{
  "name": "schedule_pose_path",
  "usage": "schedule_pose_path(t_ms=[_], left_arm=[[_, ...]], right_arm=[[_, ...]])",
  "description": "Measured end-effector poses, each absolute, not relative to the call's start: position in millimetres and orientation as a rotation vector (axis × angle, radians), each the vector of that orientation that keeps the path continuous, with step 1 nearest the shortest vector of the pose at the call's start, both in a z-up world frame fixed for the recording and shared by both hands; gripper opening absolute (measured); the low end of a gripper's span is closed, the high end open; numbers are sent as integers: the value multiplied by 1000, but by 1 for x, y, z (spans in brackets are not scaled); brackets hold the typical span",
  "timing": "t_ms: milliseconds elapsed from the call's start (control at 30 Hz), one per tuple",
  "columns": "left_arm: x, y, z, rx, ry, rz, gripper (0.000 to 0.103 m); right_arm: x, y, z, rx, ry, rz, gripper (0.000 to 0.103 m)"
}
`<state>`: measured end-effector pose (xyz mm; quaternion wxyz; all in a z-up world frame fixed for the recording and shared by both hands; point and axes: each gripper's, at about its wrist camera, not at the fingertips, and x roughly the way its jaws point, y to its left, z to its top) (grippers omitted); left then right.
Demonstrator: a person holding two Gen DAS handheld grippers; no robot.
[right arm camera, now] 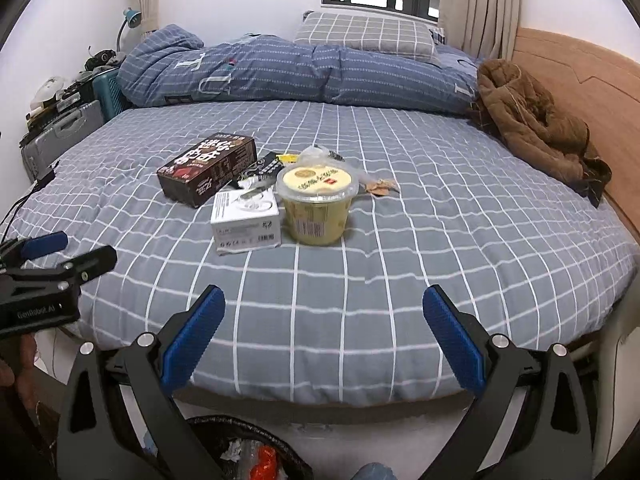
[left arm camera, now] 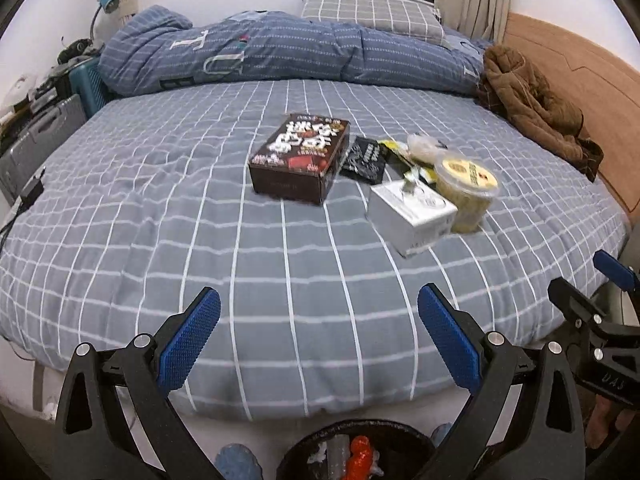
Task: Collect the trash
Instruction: 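Move both tools back up over the bed toward the snack box and yogurt cup, then grasp the brown chocolate box with the left tool while the right tool grasps the yogurt cup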
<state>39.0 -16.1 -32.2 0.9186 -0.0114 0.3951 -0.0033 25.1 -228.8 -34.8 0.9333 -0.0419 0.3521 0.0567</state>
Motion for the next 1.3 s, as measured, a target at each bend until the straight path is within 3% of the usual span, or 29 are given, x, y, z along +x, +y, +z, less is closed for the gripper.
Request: schedule_pose_path(t_ms=[600,1300], left_arm=[[131,0,-35,-20,826,7,97],[249,1,-74,25,933,-56,97]], right_arm=[[108,-222,-36,-90,733,108,95],[188,-213,-72,-69,852,161,95]])
